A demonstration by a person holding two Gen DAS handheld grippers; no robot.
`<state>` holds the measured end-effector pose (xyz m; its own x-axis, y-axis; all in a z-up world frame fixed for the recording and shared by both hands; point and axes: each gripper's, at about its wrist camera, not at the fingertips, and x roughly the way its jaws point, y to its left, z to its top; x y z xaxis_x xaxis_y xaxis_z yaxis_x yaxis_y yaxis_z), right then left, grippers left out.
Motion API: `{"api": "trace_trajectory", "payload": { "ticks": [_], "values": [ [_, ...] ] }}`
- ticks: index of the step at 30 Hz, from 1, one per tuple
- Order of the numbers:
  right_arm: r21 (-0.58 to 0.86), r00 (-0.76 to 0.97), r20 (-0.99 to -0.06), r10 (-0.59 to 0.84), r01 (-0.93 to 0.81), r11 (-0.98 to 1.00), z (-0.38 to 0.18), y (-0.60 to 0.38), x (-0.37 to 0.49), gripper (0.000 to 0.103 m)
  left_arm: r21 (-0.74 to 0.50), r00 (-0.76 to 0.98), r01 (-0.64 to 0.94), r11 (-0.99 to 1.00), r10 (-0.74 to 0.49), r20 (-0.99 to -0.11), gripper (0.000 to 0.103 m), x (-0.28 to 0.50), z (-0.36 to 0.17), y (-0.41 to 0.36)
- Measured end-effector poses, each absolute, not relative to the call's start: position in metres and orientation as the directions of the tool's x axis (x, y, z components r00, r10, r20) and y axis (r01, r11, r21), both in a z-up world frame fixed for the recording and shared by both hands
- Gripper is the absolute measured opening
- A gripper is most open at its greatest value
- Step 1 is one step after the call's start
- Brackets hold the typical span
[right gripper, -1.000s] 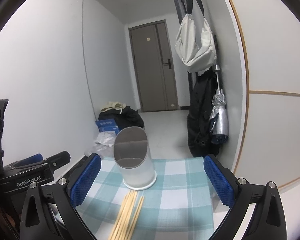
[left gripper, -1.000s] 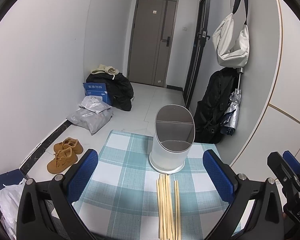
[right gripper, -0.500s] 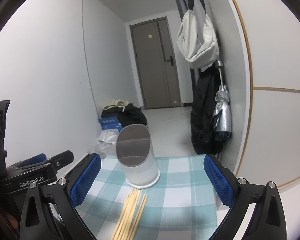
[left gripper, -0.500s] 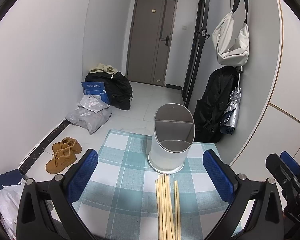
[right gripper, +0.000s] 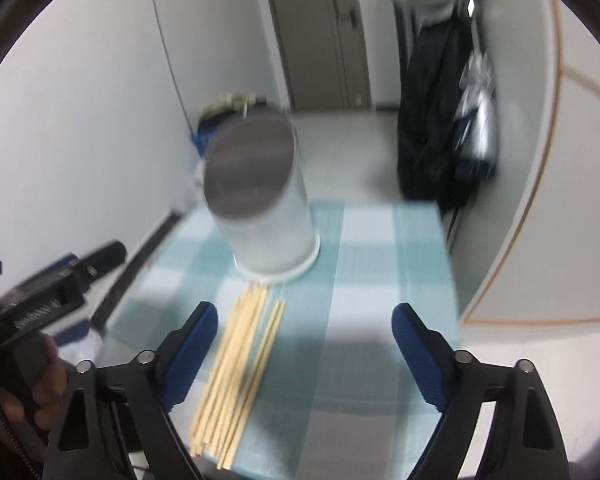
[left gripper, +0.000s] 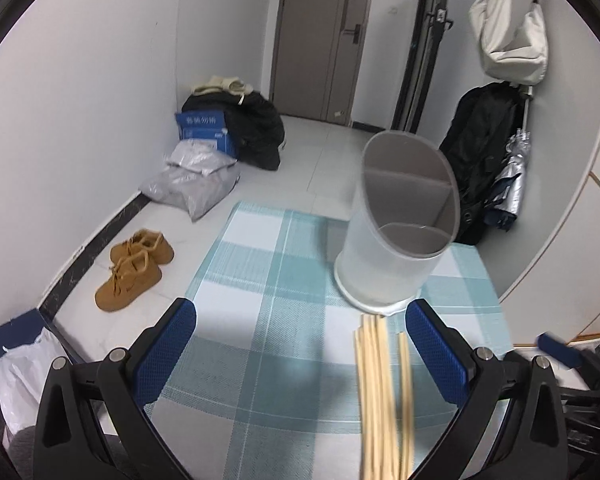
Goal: Organize utensils
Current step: 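Close the right gripper on one wooden chopstick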
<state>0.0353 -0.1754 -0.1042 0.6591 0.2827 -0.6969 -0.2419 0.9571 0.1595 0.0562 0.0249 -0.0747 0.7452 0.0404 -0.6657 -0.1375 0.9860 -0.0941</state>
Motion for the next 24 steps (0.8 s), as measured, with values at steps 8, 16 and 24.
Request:
{"api": "trace_trajectory", "payload": {
  "ticks": [8, 16, 24],
  "values": [
    [0.172, 0.455, -0.85, 0.266, -0.238, 0.956, -0.17, -0.145, 0.095, 0.048, -0.117, 0.687, -0.166, 0.979, 0.03, -0.726, 0.102, 0.079, -0.093, 0.047],
    [0.116, 0.406, -0.889, 0.214, -0.252, 0.961, -0.187, -0.123, 0.115, 0.043, -0.135, 0.672, -0.188, 0.973, 0.028, -0.74, 0.102, 0.093, -0.099, 0.057],
    [0.061, 0.368, -0.918, 0.147, -0.236, 0.97, -0.192, -0.119, 0.113, 0.034, -0.223, 0.64, -0.233, 0.947, -0.024, -0.768, 0.102, 0.098, -0.11, 0.068]
  ]
}}
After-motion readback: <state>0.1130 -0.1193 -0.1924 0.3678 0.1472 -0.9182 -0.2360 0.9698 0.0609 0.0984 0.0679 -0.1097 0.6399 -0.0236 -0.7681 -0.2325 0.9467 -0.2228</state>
